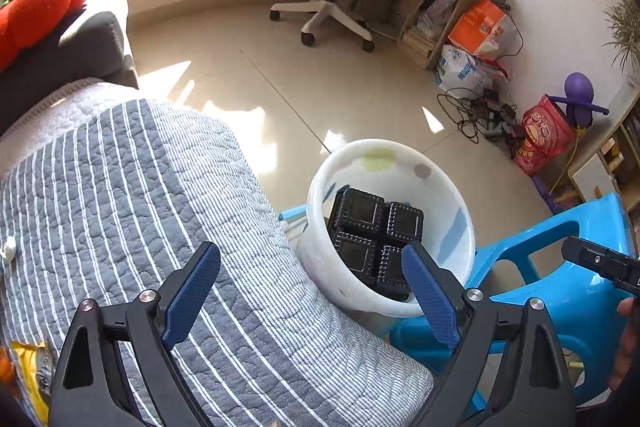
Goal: Collect trash
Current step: 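Open the left tool to drop the black trays into the wastebasket, then grasp the yellow snack wrapper with the left tool while the right tool grasps the orange peel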
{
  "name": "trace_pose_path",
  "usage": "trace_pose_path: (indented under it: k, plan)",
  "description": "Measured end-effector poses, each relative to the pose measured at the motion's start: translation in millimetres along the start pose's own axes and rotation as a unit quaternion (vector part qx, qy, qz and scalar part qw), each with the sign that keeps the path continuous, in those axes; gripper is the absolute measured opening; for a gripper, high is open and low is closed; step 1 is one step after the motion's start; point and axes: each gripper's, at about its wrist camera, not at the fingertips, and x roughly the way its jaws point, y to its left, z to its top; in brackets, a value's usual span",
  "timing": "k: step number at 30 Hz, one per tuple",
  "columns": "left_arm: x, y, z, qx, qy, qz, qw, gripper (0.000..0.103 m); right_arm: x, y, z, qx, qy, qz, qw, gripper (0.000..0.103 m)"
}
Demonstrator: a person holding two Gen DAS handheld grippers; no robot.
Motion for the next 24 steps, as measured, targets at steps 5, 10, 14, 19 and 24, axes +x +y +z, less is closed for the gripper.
trace_pose_path:
  k: [5, 10, 14, 19, 24]
  plan:
    - [-24, 28, -16, 0.0, 0.001, 0.033, 0.9995, 0.1, -1, 20, -3, -0.017, 0.001, 0.013, 1.0, 0.07]
    - [-50, 62, -31, -0.006, 0.006, 0.057, 0.9983, 0.103, 3, 51, -8, -0.042, 0.009, 0.027, 0.999, 0.075]
    - [-68, 91, -42, -0.014, 0.014, 0.076, 0.9969, 0.103, 6, 85, -15, -0.078, 0.014, 0.037, 0.996, 0.085]
    - [-89, 125, -58, -0.03, 0.025, 0.099, 0.9943, 0.103, 13, 128, -29, -0.124, 0.029, 0.046, 0.991, 0.1]
    - [-107, 169, -76, -0.061, 0.041, 0.119, 0.9902, 0.103, 26, 166, -44, -0.163, 0.052, 0.048, 0.984, 0.102]
